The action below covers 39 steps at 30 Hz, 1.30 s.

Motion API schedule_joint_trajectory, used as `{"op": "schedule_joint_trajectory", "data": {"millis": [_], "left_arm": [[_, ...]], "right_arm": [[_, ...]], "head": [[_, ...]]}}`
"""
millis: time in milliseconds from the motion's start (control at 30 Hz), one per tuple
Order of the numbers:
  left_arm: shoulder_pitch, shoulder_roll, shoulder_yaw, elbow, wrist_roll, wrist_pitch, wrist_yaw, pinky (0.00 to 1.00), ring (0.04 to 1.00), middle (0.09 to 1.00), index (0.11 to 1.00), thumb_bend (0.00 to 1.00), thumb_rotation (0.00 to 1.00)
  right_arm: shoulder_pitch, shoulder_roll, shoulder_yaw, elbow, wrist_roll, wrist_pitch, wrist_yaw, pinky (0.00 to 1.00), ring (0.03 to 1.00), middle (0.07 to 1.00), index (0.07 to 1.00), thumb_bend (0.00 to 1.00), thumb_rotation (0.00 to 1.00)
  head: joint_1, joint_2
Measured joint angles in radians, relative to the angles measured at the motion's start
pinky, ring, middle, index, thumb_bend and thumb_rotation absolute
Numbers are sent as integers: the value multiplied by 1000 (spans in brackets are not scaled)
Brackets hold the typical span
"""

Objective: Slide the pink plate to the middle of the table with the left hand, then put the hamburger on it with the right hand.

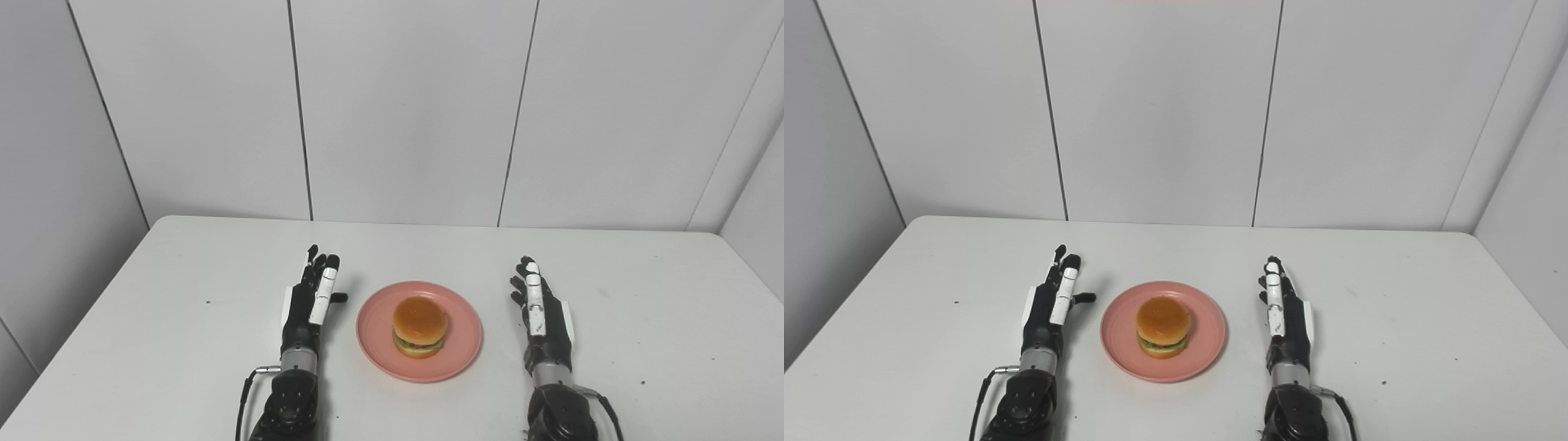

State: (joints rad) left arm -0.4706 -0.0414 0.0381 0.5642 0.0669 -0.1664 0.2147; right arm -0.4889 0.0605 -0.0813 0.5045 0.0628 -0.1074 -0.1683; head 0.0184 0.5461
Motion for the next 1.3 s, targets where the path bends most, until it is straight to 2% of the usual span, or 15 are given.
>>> {"op": "schedule_joint_trajectory", "data": {"millis": [100,167,200,267,333,367,467,533,567,633,667,767,833,1067,1300], "left_arm": [[0,2,-1,-1,0,1,-1,976,1000,991,969,788,949],[0,2,-1,-1,0,1,-1,924,1000,989,967,802,945],[0,2,-1,-1,0,1,-1,835,990,977,964,801,943],[1,2,-1,-1,0,1,-1,779,982,970,963,801,943],[1,1,-1,-1,0,0,-1,677,972,962,962,804,941],[1,1,-1,-1,0,0,0,592,966,960,962,805,941],[1,-1,-1,-1,0,0,0,557,960,960,961,800,939],[1,-2,-1,-1,0,0,1,584,962,961,963,795,942],[1,-2,-1,-1,0,0,1,661,972,964,966,792,940],[1,-2,-1,-1,0,0,1,711,986,974,965,793,941],[1,-2,-1,-1,0,0,1,627,981,974,963,792,937],[1,-3,0,-1,0,0,1,553,969,973,961,794,940],[1,-3,0,-2,0,0,1,620,976,973,962,798,939],[3,-4,0,-5,0,0,0,718,987,981,967,807,947],[3,-4,0,-4,-1,0,0,730,993,984,970,807,945]], "right_arm": [[-1,0,4,-2,-5,7,0,955,914,926,897,782,970],[-1,0,5,-5,-6,15,0,961,916,930,900,787,976],[-1,0,5,-7,-6,18,0,961,920,932,902,786,977],[-1,0,5,-9,-6,22,0,966,922,934,902,790,975],[-1,0,6,-12,-6,27,0,976,922,936,904,794,977],[-1,0,6,-13,-8,28,0,971,923,938,905,794,973],[-1,0,7,-17,-10,34,0,959,922,939,905,789,973],[-1,0,7,-17,-12,35,0,959,922,940,906,790,978],[-1,0,7,-17,-14,35,0,956,921,941,907,789,979],[-1,0,8,-18,-17,36,0,954,924,944,910,785,976],[-1,0,7,-18,-17,37,0,957,928,948,914,781,977],[-1,0,7,-21,-17,41,0,963,934,951,917,788,980],[-1,0,7,-22,-17,43,0,960,933,951,916,794,980],[-1,0,8,-28,-20,55,0,947,929,950,913,780,987],[0,-1,8,-28,-25,56,0,939,924,948,912,774,993]], "head": [[0,0],[0,0],[0,0],[-2,2],[-2,2],[-2,2],[-2,2],[0,0],[0,0],[0,0],[0,0],[0,0],[0,0],[-2,2],[-2,2]]}}
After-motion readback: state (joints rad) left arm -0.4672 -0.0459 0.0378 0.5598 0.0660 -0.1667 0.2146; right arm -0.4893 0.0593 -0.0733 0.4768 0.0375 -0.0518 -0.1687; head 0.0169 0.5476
